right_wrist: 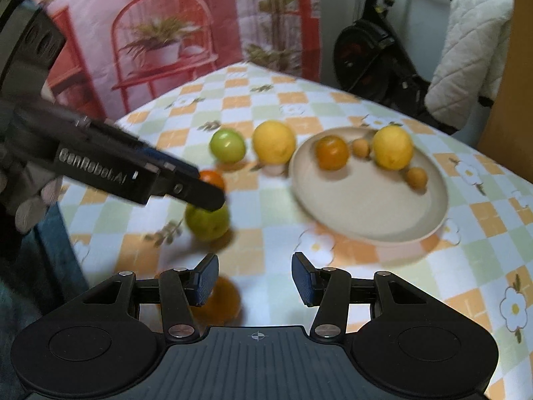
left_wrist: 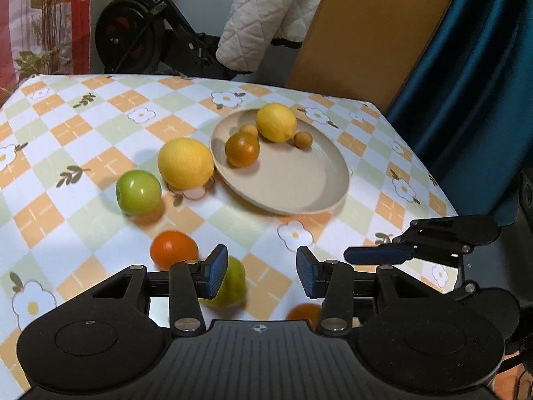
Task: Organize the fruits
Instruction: 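Withdraw both tools from the plate toward the remaining fruits, then close both grippers together around a second orange citrus fruit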
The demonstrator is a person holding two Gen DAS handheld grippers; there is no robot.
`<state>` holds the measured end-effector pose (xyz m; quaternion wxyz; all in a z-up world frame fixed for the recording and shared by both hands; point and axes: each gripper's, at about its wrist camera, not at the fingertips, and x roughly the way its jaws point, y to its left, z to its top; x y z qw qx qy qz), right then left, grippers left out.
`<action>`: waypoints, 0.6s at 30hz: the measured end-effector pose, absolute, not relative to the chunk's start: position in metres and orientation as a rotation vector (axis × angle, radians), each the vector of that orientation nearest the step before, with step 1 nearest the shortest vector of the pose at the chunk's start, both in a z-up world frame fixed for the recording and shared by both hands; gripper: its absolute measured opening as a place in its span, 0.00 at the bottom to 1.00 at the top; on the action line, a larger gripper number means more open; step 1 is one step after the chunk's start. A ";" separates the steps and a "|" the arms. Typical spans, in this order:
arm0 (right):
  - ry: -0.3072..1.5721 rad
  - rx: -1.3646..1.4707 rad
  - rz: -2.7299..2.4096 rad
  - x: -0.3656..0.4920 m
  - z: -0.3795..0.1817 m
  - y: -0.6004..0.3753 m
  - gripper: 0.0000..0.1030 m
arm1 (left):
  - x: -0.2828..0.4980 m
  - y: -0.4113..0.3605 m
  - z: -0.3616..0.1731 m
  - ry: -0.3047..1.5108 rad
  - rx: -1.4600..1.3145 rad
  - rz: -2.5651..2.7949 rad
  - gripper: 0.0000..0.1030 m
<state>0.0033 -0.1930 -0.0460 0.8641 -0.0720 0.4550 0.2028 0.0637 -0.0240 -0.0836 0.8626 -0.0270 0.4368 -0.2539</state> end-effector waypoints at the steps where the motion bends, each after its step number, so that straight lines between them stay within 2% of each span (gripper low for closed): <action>1: 0.962 -0.159 0.433 0.001 -0.047 -0.192 0.44 | 0.062 -0.023 -0.084 0.919 -0.056 -0.536 0.46; 18: 1.059 -0.173 0.515 -0.005 -0.072 -0.180 0.41 | 0.044 -0.034 -0.107 1.015 -0.063 -0.604 0.46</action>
